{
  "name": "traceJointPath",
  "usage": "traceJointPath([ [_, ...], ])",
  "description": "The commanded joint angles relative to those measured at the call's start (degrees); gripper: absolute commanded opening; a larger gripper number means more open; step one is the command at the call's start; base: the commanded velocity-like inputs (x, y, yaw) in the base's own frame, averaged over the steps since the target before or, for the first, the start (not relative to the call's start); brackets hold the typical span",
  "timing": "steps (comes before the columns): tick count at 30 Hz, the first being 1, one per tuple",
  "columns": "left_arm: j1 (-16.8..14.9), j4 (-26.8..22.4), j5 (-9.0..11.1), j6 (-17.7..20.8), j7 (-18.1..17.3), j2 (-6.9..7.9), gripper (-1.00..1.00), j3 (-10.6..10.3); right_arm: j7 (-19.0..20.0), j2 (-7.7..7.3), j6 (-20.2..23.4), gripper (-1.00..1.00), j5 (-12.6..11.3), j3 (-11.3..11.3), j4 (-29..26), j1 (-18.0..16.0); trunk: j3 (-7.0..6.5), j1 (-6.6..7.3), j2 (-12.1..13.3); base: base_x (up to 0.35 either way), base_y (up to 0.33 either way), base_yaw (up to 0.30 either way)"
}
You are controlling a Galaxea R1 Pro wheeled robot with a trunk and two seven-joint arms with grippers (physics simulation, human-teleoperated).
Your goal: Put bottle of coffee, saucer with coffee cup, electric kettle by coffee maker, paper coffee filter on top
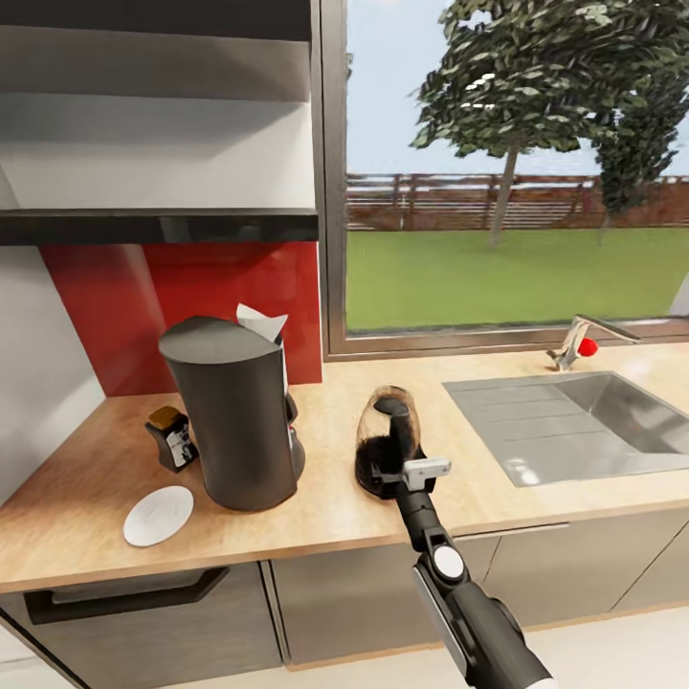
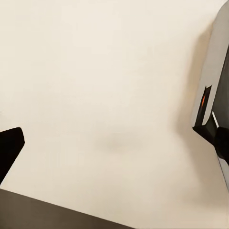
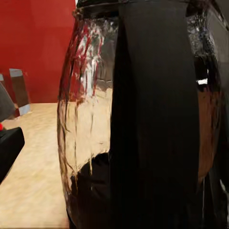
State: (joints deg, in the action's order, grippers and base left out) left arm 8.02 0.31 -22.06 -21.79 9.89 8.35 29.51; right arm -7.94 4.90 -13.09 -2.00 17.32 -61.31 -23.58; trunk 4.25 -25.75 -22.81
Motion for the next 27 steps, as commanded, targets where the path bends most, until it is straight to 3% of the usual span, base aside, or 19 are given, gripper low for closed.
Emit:
traceJointPath([
  [1, -0.02, 0.04, -0.61, -0.19, 0.31, 0.00, 1.00, 0.28, -0.32, -0.04, -0.18, 1.00, -0.20, 0.14, 0.20, -0.06, 0.11, -0.04, -0.11, 0.062, 0.003, 0.000],
  [8, 0.00, 0.04, -0.61, -0.19, 0.31, 0.00, 1.00, 0.22, -0.37, -0.06, -0.18, 1.00, -0.20, 0.09, 0.40, -0.06, 0.11, -0.04, -0.11, 0.208, 0.001, 0.000],
  [17, 0.02, 0.04, -0.62, -0.19, 0.31, 0.00, 1.00, 0.21, -0.38, -0.09, -0.23, 1.00, -0.20, 0.09, 0.40, -0.06, 0.11, -0.04, -0.11, 0.036, 0.000, 0.000],
  [18, 0.04, 0.04, -0.62, -0.19, 0.31, 0.00, 1.00, 0.22, -0.38, -0.11, -0.21, -1.00, -0.20, 0.07, 0.40, -0.06, 0.11, -0.04, -0.11, 0.003, 0.000, 0.000],
  [27, 0.05, 0.04, -0.61, -0.19, 0.31, 0.00, 1.00, 0.28, -0.40, -0.10, -0.20, -1.00, -0.20, 0.07, 0.40, -0.06, 0.11, -0.04, -0.11, 0.000, 0.000, 0.000],
])
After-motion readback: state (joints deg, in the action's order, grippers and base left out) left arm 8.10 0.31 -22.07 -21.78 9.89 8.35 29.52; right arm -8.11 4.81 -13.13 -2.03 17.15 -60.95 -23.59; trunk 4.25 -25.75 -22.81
